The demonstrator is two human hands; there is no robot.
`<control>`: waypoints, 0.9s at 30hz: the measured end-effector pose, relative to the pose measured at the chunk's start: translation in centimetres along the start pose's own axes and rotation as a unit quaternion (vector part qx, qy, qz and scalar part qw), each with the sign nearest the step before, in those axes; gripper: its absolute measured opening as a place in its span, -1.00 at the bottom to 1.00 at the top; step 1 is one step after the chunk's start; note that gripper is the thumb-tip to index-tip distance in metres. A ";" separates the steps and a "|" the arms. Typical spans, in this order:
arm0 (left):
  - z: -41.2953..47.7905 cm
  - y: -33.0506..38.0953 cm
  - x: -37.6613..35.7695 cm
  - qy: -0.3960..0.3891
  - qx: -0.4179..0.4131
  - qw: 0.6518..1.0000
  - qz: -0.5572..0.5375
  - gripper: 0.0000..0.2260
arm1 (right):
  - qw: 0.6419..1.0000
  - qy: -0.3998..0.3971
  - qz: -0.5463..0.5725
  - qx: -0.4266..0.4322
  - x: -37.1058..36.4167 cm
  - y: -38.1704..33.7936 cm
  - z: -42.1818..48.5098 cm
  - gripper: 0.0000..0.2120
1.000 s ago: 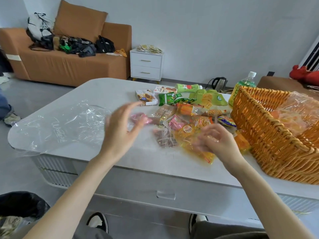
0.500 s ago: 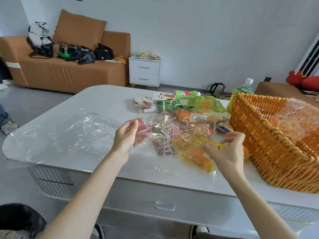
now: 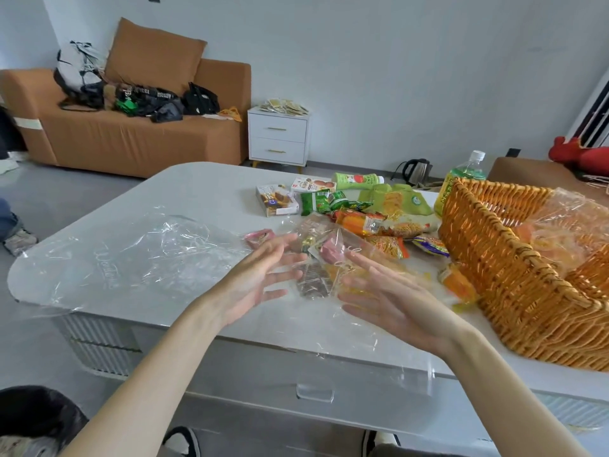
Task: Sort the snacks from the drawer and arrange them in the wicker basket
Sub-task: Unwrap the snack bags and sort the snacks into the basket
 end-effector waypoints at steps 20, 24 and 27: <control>-0.6 1.5 -3.0 0.011 -0.109 0.987 0.116 -0.61 | 0.951 -0.086 -0.291 -0.058 -2.4 1.6 -0.3 -0.26; -0.9 2.0 -3.1 -0.013 -0.130 0.985 0.116 -0.56 | 0.964 -0.127 -0.218 -0.085 -2.7 2.1 0.2 -0.22; -1.1 2.4 -2.8 0.007 -0.147 0.984 0.103 -0.63 | 0.955 -0.125 -0.251 -0.094 -3.6 2.1 1.2 -0.30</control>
Point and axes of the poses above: each hand's wrist, its own z-axis towards the middle knuckle, its own x-axis out of the back of the hand, y = z × x, the point moved 2 cm from there along z, towards the middle knuckle, and after that the axes turned 14 degrees about -y, right-handed, at the moved point
